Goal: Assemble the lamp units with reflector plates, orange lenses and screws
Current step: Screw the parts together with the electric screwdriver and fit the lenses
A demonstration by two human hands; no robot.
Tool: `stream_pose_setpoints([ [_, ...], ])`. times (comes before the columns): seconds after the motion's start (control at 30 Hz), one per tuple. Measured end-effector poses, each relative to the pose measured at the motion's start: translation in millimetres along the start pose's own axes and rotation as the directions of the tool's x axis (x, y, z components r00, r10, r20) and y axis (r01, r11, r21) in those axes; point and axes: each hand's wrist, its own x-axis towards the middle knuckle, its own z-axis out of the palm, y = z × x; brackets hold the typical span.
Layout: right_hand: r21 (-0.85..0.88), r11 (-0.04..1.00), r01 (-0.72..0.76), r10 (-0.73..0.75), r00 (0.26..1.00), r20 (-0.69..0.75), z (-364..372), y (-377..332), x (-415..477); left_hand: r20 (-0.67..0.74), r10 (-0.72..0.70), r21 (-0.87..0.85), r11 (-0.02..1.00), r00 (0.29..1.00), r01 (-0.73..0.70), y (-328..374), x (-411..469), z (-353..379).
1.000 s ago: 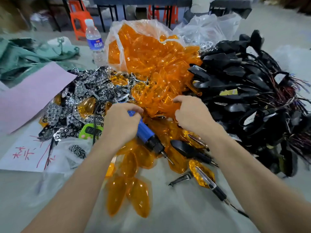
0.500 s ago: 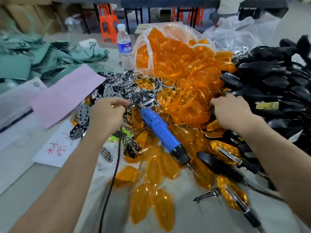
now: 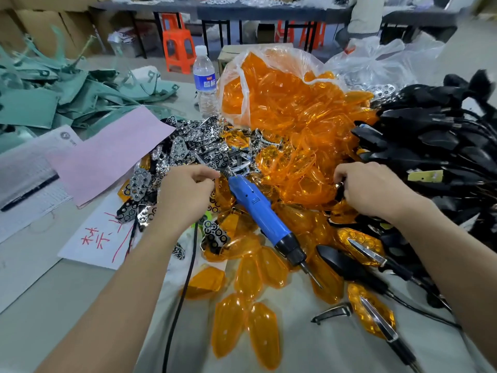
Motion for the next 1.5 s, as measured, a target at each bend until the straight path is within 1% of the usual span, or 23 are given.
stream_pose_setpoints([
  [0.03, 0.013, 1.000, 0.003, -0.004, 1.000, 0.008, -0.3, -2.0, -0.1, 0.020, 0.018, -0.002, 1.000, 1.000, -0.018, 3.8, 0.3, 6.2],
  [0.13, -0.183, 0.982, -0.042, 0.056, 0.996, 0.074, 0.4, -0.2, 0.5, 0.085, 0.056, 0.000, 0.998, 0.995, -0.057, 15.4, 2.5, 22.3],
  [0.27, -0.311, 0.947, -0.077, 0.129, 0.980, 0.153, -6.3, 10.5, -2.0, 0.123, 0.086, 0.026, 0.996, 0.989, -0.090, 19.1, 4.6, 32.0],
  [0.37, -0.175, 0.978, -0.113, 0.121, 0.992, 0.036, -22.1, 14.3, -2.3, 0.139, 0.082, 0.057, 0.994, 0.987, -0.090, 18.7, 4.0, 35.8],
  [0.47, 0.200, 0.976, -0.081, 0.112, 0.983, -0.146, -48.1, 4.1, 2.1, 0.161, 0.094, 0.010, 0.995, 0.983, -0.097, 30.7, -1.3, 42.4],
  [0.53, 0.356, 0.934, 0.038, 0.080, 0.947, -0.312, -63.4, -19.2, -0.5, 0.202, 0.128, -0.130, 0.986, 0.971, -0.103, 45.1, -7.9, 48.8],
  [0.6, 0.350, 0.928, 0.129, 0.040, 0.898, -0.438, -72.8, -45.7, -7.9, 0.249, 0.177, -0.389, 0.919, 0.952, -0.069, 62.0, -16.5, 51.7],
  [0.67, 0.390, 0.910, 0.144, 0.051, 0.893, -0.448, -71.6, -58.4, -15.9, 0.301, 0.235, -0.673, 0.739, 0.924, 0.031, 75.7, -20.8, 52.7],
  [0.7, 0.432, 0.889, 0.151, 0.055, 0.902, -0.428, -67.3, -61.2, -19.2, 0.315, 0.259, -0.738, 0.672, 0.913, 0.064, 80.4, -21.0, 54.3],
  [0.77, 0.436, 0.884, 0.165, 0.010, 0.928, -0.372, -53.2, -63.6, -22.5, 0.295, 0.273, -0.686, 0.728, 0.916, 0.004, 88.0, -21.3, 59.7],
  [0.83, 0.187, 0.971, 0.146, -0.094, 0.960, -0.262, -36.9, -62.1, -19.9, 0.201, 0.228, -0.516, 0.851, 0.953, -0.095, 89.3, -20.1, 66.8],
  [0.9, 0.030, 0.993, 0.112, -0.111, 0.993, -0.042, -26.2, -58.2, -17.5, 0.118, 0.158, -0.404, 0.910, 0.980, -0.098, 83.4, -17.4, 68.3],
  [0.93, 0.057, 0.993, 0.107, -0.114, 0.986, 0.120, -24.8, -55.6, -15.2, 0.101, 0.122, -0.370, 0.926, 0.987, -0.077, 77.8, -15.3, 66.9],
  [1.0, 0.256, 0.964, 0.078, -0.177, 0.902, 0.393, -26.9, -51.4, -9.7, 0.092, 0.076, -0.306, 0.951, 0.993, -0.044, 65.6, -8.7, 62.6],
  [1.03, 0.349, 0.934, 0.076, -0.230, 0.876, 0.425, -28.4, -51.7, -5.1, 0.088, 0.058, -0.290, 0.956, 0.994, -0.030, 60.2, -5.1, 60.8],
  [1.1, 0.398, 0.914, 0.076, -0.200, 0.939, 0.281, -26.3, -57.8, 11.7, 0.074, 0.017, -0.285, 0.958, 0.997, 0.005, 53.3, 0.5, 59.1],
  [1.13, 0.375, 0.925, 0.056, -0.114, 0.984, 0.134, -23.6, -62.7, 22.7, 0.063, -0.006, -0.288, 0.957, 0.998, 0.024, 51.6, 2.8, 58.9],
  [1.2, 0.256, 0.967, 0.020, 0.019, 0.989, -0.147, -12.9, -75.2, 44.2, 0.053, -0.035, -0.306, 0.951, 0.998, 0.049, 49.7, 6.5, 59.9],
  [1.23, 0.186, 0.982, 0.040, -0.005, 0.982, -0.189, -7.3, -83.5, 55.0, 0.055, -0.038, -0.312, 0.949, 0.998, 0.053, 49.8, 6.8, 60.3],
  [1.33, -0.025, 0.981, 0.194, -0.192, 0.979, 0.074, 8.6, -104.1, 78.9, 0.059, 0.012, -0.274, 0.962, 0.998, 0.005, 48.1, 6.7, 63.1],
  [1.37, -0.057, 0.973, 0.226, -0.222, 0.973, 0.068, 13.6, -108.0, 83.4, 0.060, 0.026, -0.249, 0.969, 0.998, -0.010, 46.4, 8.0, 64.0],
  [1.43, -0.098, 0.969, 0.227, -0.236, 0.968, -0.088, 20.0, -107.5, 86.8, 0.070, 0.045, -0.192, 0.981, 0.997, -0.031, 42.6, 11.6, 64.7],
  [1.5, 0.131, 0.971, 0.199, -0.175, 0.969, -0.175, 15.8, -104.4, 81.7, 0.091, 0.076, -0.120, 0.991, 0.993, -0.064, 41.8, 14.2, 61.9],
])
